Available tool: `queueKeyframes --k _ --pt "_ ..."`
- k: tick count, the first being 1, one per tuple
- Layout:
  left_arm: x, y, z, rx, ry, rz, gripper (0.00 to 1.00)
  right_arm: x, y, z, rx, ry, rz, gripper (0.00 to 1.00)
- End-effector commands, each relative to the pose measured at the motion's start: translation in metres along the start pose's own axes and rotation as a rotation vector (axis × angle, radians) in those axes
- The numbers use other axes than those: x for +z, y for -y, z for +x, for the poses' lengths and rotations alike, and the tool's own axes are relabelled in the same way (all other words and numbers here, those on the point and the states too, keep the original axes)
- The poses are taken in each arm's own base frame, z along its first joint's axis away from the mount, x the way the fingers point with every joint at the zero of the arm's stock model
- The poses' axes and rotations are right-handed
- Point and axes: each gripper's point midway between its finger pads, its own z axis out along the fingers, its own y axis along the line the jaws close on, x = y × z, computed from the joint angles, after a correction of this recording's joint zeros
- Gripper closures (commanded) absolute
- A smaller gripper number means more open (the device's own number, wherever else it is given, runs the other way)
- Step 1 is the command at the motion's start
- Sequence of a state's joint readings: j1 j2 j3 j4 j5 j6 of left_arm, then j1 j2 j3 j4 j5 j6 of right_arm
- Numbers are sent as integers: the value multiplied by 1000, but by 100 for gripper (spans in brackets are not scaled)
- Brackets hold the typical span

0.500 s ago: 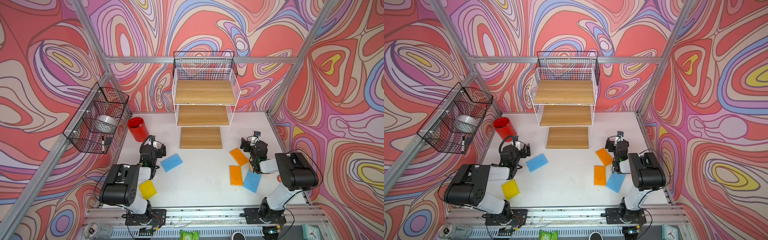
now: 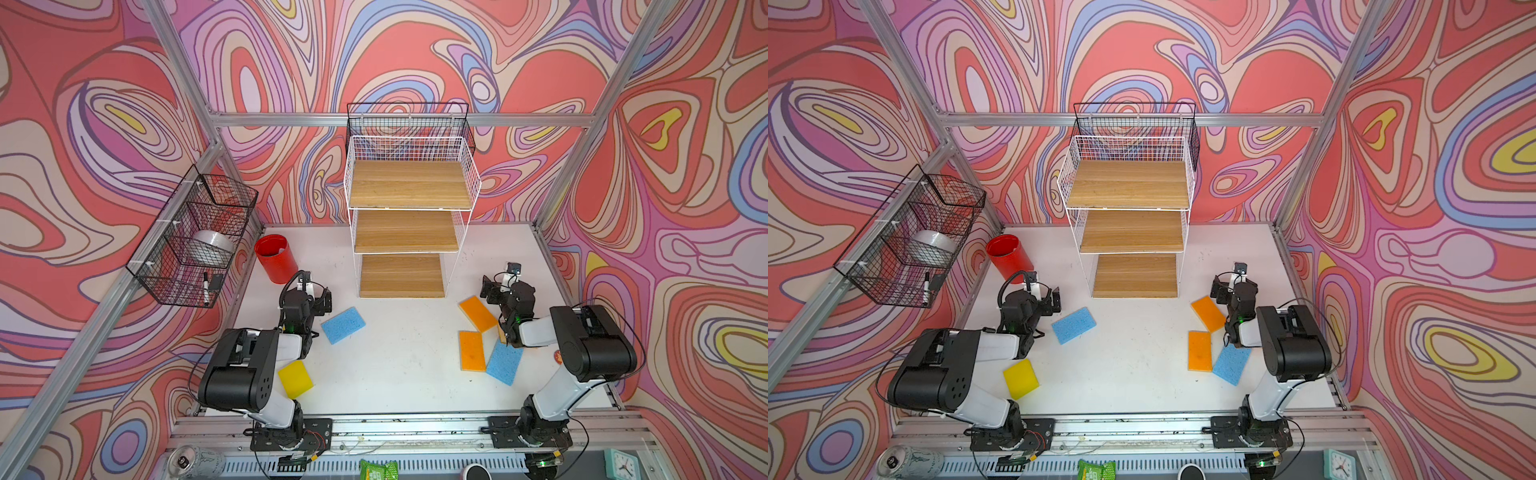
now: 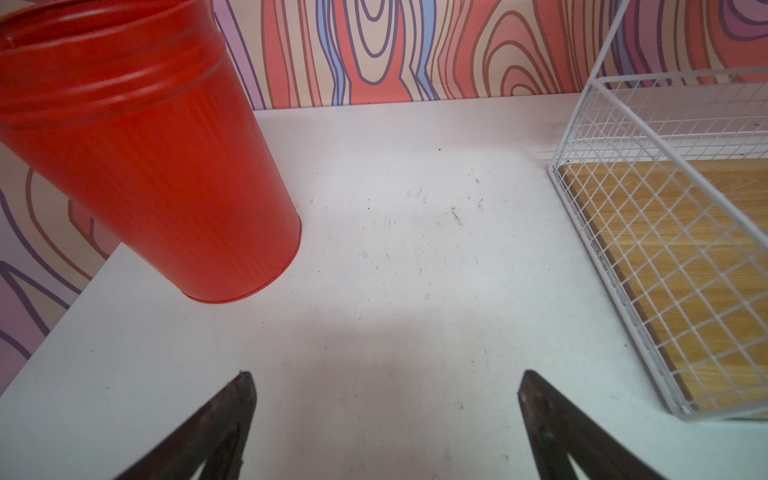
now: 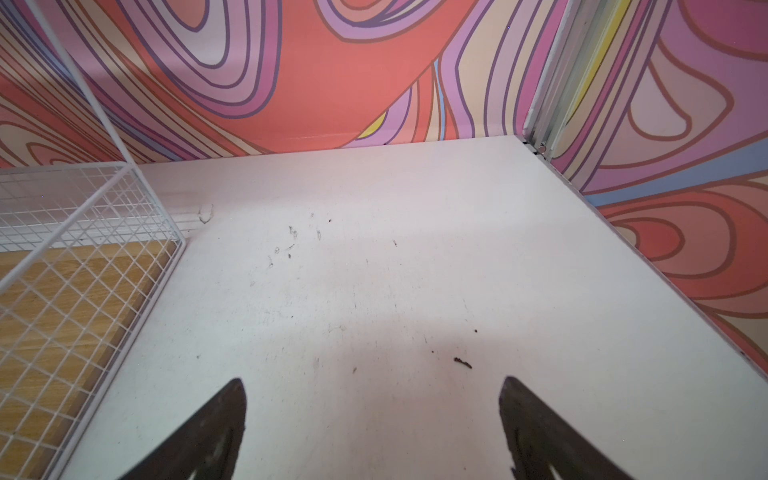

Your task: Place and organize the cleaning sponges onto the shelf

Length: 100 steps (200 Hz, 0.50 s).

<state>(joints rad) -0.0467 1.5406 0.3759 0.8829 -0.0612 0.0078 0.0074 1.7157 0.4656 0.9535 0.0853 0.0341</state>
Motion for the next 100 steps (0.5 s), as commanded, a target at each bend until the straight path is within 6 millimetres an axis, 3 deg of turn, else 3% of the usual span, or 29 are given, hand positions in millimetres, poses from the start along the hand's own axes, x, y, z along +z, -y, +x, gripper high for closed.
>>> queueKeyframes --k 1,100 --pt "-1 -1 -2 17 15 -9 0 1 0 -3 -5 3 -2 2" --pt "2 -9 -1 -17 -4 -19 0 2 -1 -2 0 -2 -9 2"
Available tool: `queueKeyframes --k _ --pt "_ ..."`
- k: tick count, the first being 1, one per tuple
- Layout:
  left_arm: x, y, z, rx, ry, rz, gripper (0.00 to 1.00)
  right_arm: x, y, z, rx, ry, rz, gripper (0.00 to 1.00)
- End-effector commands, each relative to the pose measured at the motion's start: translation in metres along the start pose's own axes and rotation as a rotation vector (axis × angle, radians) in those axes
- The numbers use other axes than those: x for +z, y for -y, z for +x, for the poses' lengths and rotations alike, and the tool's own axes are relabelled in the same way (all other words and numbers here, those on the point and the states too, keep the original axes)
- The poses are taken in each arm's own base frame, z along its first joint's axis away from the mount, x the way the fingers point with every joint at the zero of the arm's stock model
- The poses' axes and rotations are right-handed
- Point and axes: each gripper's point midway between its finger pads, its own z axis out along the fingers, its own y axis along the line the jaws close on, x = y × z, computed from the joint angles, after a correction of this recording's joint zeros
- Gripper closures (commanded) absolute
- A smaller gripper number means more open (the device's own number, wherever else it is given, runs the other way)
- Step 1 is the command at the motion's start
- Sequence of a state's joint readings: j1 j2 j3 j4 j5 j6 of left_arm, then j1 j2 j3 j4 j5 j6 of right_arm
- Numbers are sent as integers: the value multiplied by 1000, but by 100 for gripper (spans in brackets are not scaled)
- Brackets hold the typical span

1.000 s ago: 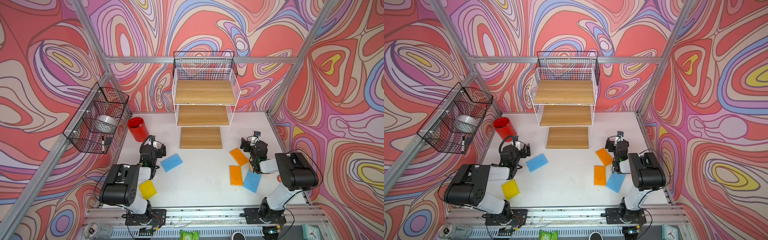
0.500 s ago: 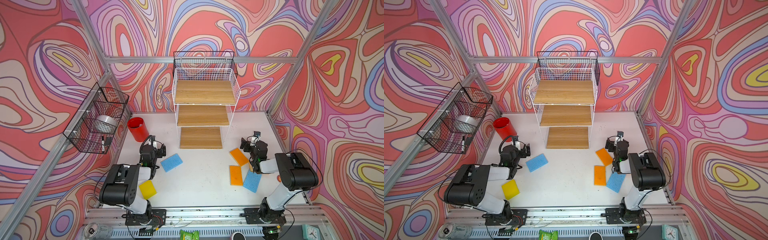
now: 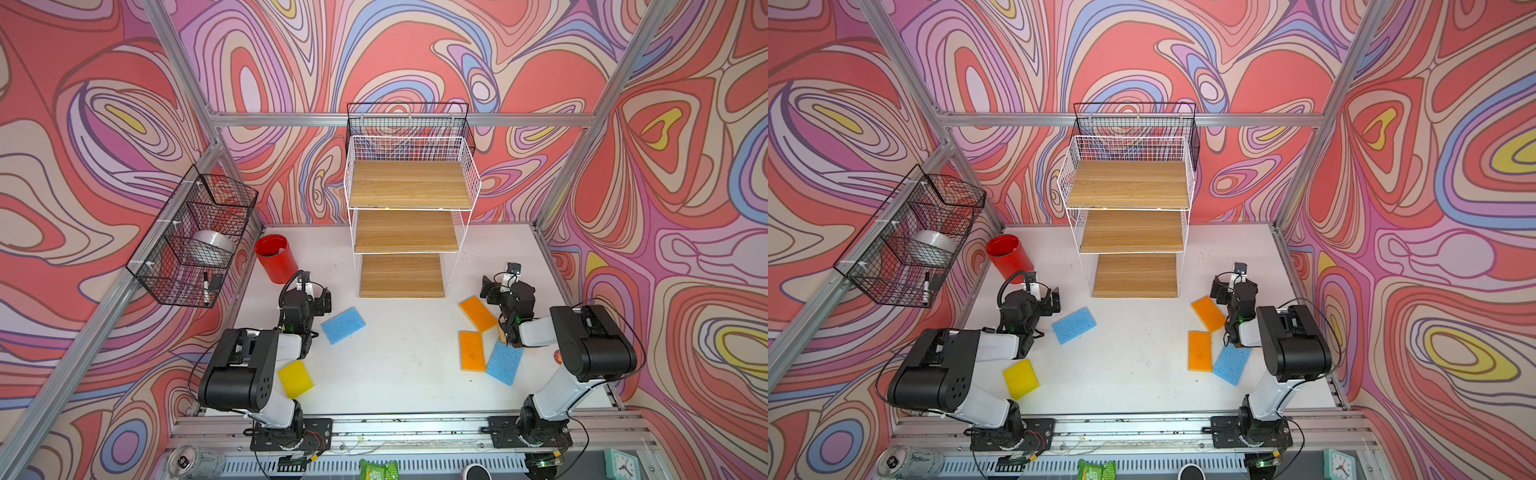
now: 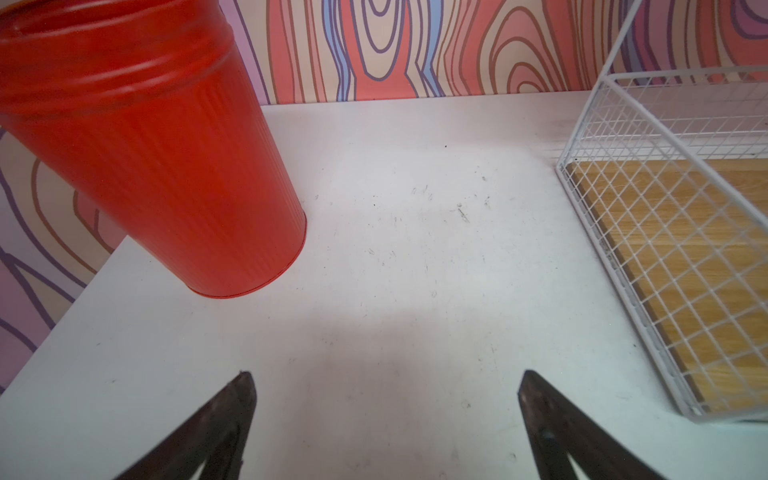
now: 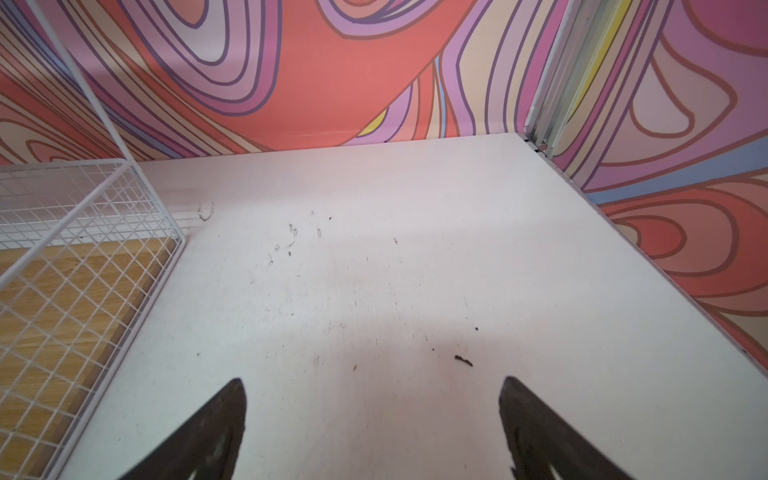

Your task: Place and organize the cleaning sponges onto the shelf

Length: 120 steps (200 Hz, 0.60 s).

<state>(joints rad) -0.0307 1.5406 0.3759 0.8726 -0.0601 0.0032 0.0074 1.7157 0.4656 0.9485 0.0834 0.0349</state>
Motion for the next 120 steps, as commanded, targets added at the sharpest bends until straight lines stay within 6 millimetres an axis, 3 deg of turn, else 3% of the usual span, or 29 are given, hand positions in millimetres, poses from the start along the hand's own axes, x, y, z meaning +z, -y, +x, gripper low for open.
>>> queueKeyframes --k 1,63,87,120 --pt "1 -3 -3 -9 7 -5 0 2 -1 -4 -1 2 -8 2" --pt "-1 3 -9 2 9 29 0 -4 -7 -12 -34 13 -23 2" --pt "-6 4 -18 5 -28 41 0 -18 1 -28 -10 27 46 2" --pt "-20 2 -29 7 -55 -21 0 -27 17 -34 118 -16 140 2"
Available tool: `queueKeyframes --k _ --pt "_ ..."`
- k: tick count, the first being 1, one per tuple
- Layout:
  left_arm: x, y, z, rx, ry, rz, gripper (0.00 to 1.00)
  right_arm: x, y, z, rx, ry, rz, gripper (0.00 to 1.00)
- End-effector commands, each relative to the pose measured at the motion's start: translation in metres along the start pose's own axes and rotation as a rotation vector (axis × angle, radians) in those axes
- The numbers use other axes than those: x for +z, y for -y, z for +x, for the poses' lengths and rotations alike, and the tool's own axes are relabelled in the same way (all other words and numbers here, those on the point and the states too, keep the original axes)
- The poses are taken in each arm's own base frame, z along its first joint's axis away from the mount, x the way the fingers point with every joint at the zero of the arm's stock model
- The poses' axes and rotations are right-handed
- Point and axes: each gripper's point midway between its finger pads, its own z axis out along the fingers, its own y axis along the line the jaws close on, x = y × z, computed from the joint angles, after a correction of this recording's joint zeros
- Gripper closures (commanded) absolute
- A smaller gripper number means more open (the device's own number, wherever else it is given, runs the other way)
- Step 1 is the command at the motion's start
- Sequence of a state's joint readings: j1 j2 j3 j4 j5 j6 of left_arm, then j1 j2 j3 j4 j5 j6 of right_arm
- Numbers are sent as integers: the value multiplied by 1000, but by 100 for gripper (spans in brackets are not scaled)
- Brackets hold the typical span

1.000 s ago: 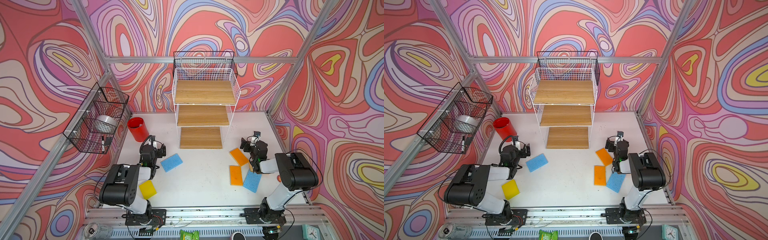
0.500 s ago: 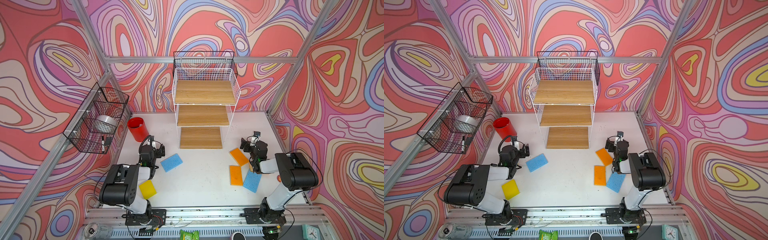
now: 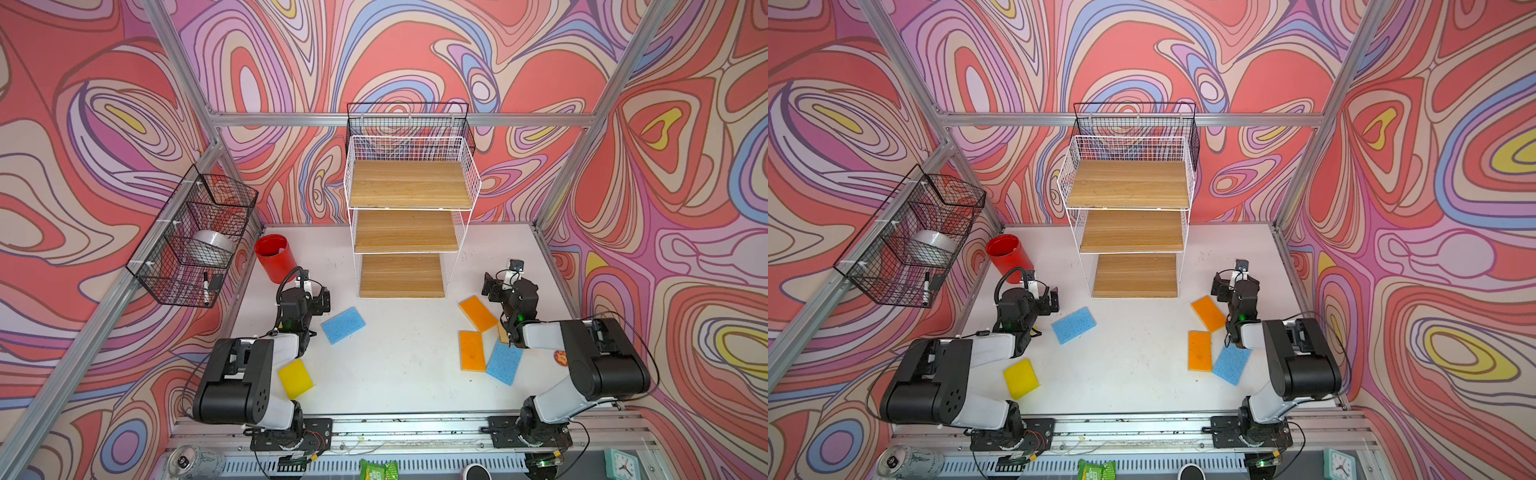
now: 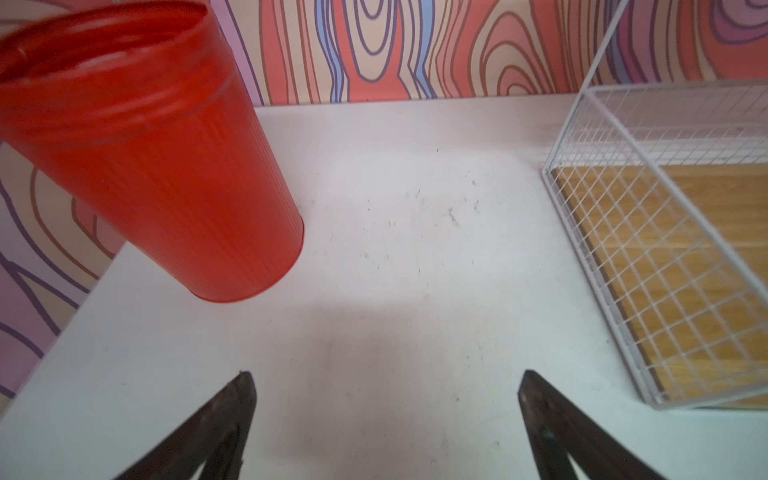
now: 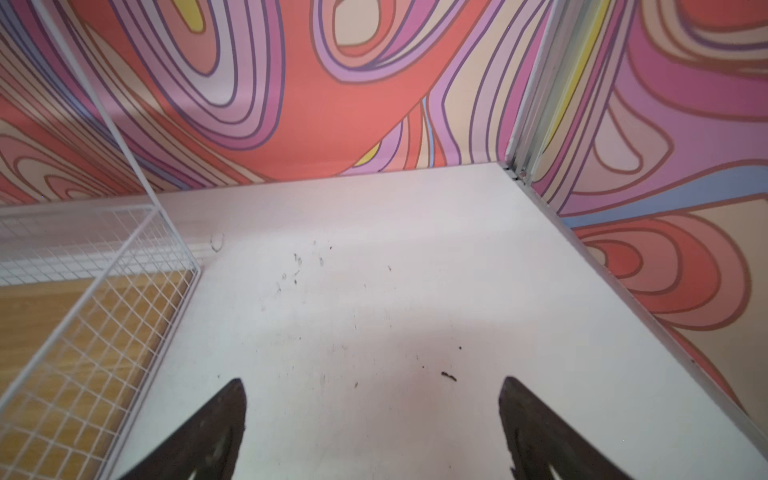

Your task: Place and organize the cleaning sponges onto the shelf

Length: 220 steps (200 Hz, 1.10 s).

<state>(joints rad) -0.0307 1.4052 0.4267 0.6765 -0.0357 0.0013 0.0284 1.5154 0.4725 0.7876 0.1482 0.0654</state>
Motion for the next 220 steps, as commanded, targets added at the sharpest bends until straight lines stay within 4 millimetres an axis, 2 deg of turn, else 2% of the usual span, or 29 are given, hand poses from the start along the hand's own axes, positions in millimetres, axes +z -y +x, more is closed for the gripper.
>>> queueKeyframes --k 1,38,40,43,79,99,128,144,166,193,220 --pt "-9 -1 -6 9 -48 -51 0 -5 17 7 92 -68 108 2" --pt "-31 17 -10 81 -96 -94 0 -34 20 -22 200 -8 149 2" --pt "-32 18 -23 67 -71 -94 0 -36 20 -24 207 -8 147 2" --pt "-34 19 -27 56 -72 -92 0 -36 20 -26 211 -8 145 2" --pt "-63 23 -37 -58 -174 -52 0 -53 12 -44 283 -52 105 3" --pt "-82 17 -41 -122 -229 -87 0 -67 6 -47 351 -63 60 5" --pt "-107 15 -26 -228 -320 -110 0 -85 -6 -41 421 -105 -17 8" --pt "-114 23 -13 -301 -367 -92 6 -93 -16 -37 452 -142 -82 11" --pt "-113 38 11 -365 -468 -76 13 -102 -31 -30 464 -204 -162 13" --pt "-106 58 38 -418 -565 -48 21 -113 -34 -25 452 -232 -188 13" --pt "-97 65 63 -476 -593 -40 31 -122 -41 -20 447 -256 -230 13"
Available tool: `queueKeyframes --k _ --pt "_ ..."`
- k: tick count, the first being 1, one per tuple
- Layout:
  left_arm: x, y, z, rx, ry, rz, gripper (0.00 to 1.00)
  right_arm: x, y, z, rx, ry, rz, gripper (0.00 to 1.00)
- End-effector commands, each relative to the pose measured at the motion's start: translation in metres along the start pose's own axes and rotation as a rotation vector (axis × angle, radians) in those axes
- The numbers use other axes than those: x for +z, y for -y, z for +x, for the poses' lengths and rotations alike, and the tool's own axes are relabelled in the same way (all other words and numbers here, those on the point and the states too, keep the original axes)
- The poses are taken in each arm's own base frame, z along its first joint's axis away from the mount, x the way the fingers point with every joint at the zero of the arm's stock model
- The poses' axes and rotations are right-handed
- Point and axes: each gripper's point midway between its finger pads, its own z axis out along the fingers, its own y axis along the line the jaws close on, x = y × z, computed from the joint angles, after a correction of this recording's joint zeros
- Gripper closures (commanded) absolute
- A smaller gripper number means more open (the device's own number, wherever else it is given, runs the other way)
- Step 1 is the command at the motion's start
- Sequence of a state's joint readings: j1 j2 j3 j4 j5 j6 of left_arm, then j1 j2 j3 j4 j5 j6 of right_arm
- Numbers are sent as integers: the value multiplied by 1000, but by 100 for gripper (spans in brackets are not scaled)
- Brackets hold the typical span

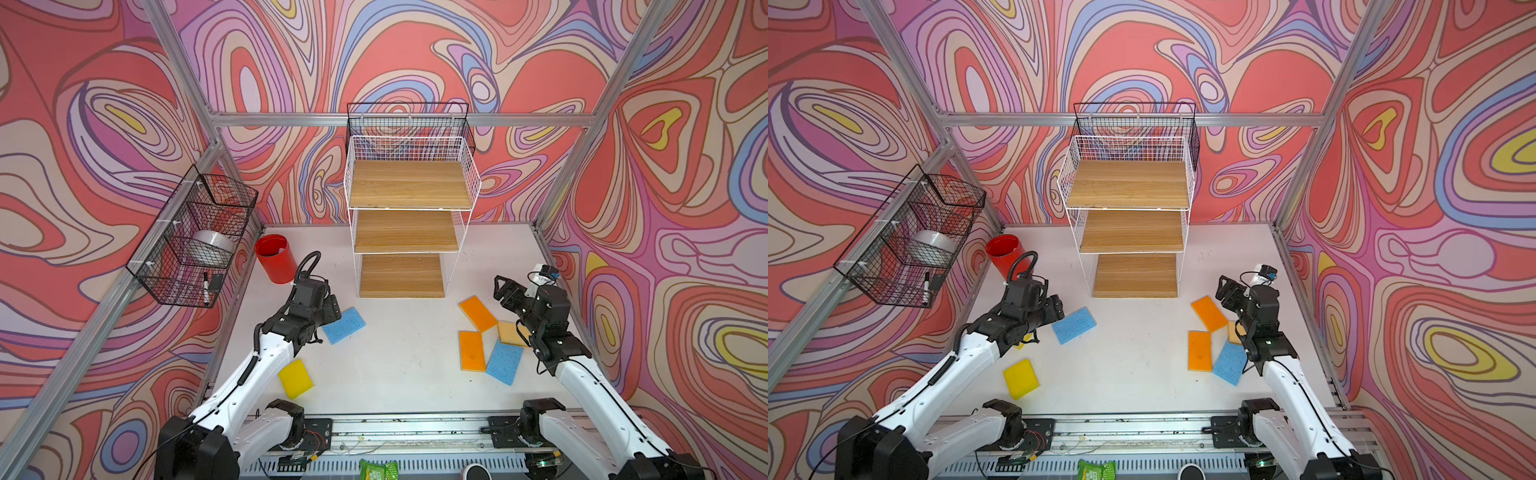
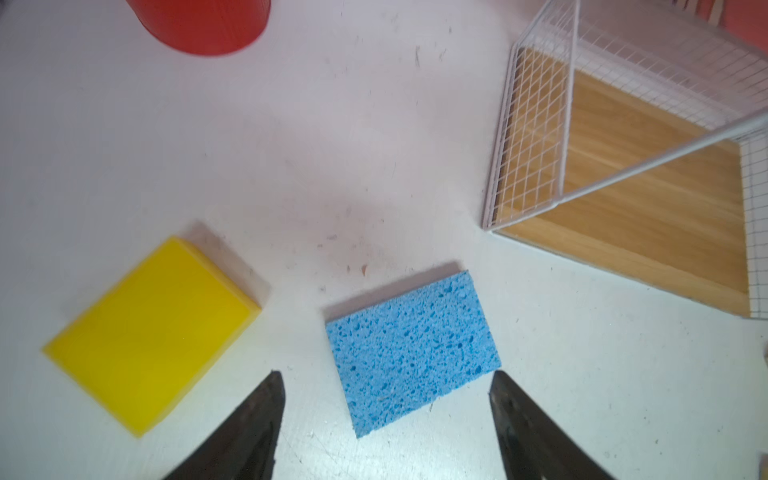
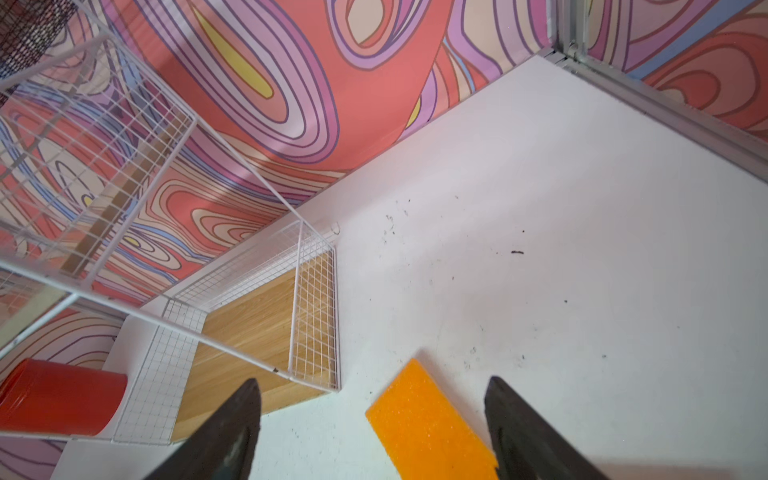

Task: Place and organize the cleaning sponges onto the shelf
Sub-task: 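Reach the left gripper to the blue sponge while the right arm advances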

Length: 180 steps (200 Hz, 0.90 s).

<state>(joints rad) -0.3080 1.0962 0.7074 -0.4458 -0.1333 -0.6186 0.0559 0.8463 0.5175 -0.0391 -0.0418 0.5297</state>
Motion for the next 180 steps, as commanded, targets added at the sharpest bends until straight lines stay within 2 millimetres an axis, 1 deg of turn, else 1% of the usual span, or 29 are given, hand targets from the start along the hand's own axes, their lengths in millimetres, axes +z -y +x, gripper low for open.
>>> queueKeyframes --k 1,7,22,43,56,62,66,79,116,131,145,160,180 --pt "17 -5 29 -104 -78 6 31 -7 -4 23 2 -91 -44 13" --pt "23 -4 32 -112 -84 17 36 -7 -5 26 4 -100 -53 13" --pt "34 -4 41 -113 -118 17 42 -8 -9 32 4 -124 -81 14" --pt "47 -10 52 -116 -161 -17 44 -4 -9 42 -5 -162 -96 14" --pt "53 -12 56 -138 -164 -15 45 -2 -7 48 -14 -186 -93 14" --pt "54 -15 61 -148 -174 -22 45 -1 -6 49 -16 -190 -93 14" --pt "57 -11 56 -158 -153 -5 45 0 -6 50 -18 -193 -94 14" --pt "61 -13 56 -178 -150 -10 47 3 -7 50 -18 -199 -100 14" --pt "74 -16 65 -190 -196 -37 51 8 -11 52 -6 -216 -117 14" --pt "77 -17 64 -193 -196 -42 53 9 -11 51 -7 -214 -116 14" --pt "79 -18 66 -189 -201 -51 60 8 -11 52 -8 -215 -117 14" --pt "81 -17 66 -184 -208 -48 72 8 -11 53 -12 -219 -116 14" --pt "80 -15 66 -174 -213 -38 86 7 -11 52 -16 -220 -117 14"
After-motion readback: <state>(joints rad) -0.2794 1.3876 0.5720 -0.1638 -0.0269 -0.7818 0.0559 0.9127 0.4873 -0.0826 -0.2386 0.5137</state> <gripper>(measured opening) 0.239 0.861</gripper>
